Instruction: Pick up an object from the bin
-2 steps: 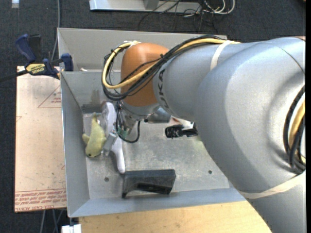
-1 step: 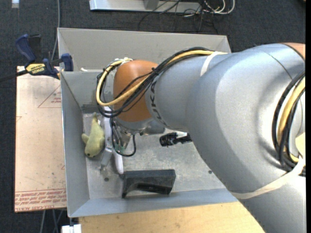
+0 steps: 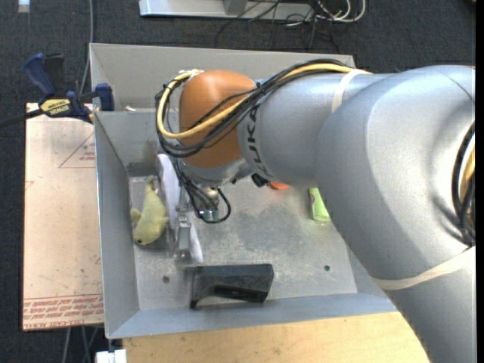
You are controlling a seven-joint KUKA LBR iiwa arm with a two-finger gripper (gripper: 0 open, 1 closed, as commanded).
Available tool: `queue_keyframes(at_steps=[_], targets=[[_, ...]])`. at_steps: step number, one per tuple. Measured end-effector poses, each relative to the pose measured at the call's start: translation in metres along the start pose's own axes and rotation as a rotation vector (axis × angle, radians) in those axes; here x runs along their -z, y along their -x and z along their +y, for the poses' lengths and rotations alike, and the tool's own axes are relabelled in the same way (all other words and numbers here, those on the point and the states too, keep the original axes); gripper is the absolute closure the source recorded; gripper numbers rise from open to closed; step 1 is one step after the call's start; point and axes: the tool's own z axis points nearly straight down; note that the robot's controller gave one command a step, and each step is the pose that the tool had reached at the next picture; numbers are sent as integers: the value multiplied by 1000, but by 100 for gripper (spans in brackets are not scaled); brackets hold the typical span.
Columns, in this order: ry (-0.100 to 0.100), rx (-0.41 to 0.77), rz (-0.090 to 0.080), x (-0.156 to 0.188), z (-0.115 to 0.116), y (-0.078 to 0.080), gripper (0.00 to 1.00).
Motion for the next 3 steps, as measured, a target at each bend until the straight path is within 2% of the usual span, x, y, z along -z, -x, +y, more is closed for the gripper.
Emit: queue_keyframes(at_steps=[1, 2, 3], targets=[[-2, 38, 1, 2, 53, -40, 0], [-3, 88, -14, -19, 47, -101, 0], [-6, 86, -5, -18, 46, -101, 100]])
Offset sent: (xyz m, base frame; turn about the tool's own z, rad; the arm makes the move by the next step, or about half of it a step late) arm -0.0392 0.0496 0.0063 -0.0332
